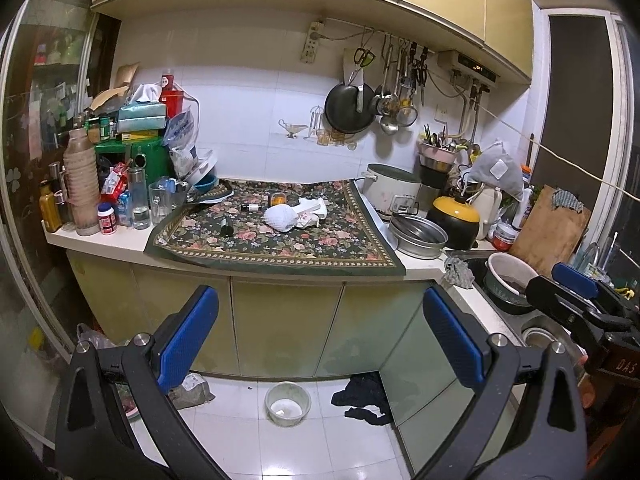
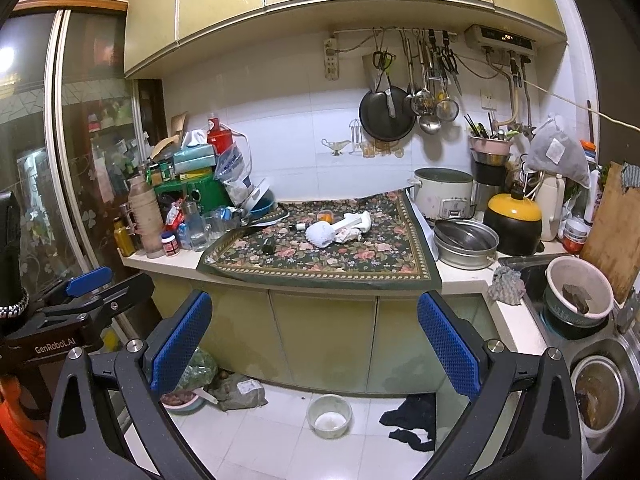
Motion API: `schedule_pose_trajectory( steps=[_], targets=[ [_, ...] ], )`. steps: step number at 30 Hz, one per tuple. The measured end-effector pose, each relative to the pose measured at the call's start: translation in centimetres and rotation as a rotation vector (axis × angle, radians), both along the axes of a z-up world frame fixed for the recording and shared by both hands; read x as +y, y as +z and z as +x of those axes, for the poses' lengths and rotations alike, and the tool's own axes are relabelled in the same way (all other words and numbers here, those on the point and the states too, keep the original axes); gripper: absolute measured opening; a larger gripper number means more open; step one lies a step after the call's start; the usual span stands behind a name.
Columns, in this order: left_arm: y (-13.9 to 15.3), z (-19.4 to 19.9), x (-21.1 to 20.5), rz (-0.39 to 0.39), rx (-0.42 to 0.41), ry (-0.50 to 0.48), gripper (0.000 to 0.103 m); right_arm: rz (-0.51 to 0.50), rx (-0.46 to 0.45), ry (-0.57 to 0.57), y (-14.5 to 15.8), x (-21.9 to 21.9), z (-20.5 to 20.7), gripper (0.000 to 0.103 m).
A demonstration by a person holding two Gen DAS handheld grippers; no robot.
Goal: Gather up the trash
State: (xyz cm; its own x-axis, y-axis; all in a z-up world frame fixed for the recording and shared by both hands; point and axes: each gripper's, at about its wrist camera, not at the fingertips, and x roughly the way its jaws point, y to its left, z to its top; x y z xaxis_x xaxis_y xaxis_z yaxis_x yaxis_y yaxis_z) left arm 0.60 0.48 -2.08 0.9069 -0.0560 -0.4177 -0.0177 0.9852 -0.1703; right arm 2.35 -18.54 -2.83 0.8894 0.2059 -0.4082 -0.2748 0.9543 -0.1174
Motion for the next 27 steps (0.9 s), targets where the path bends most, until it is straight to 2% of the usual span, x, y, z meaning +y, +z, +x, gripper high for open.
schedule_pose_trajectory(
  steps=[27],
  targets=[
    [-0.18, 0.82, -0.5, 0.005, 0.004, -0.005, 0.103, 0.001, 0.012, -0.001, -0.28, 0.24, 0.42, 0.102]
  ],
)
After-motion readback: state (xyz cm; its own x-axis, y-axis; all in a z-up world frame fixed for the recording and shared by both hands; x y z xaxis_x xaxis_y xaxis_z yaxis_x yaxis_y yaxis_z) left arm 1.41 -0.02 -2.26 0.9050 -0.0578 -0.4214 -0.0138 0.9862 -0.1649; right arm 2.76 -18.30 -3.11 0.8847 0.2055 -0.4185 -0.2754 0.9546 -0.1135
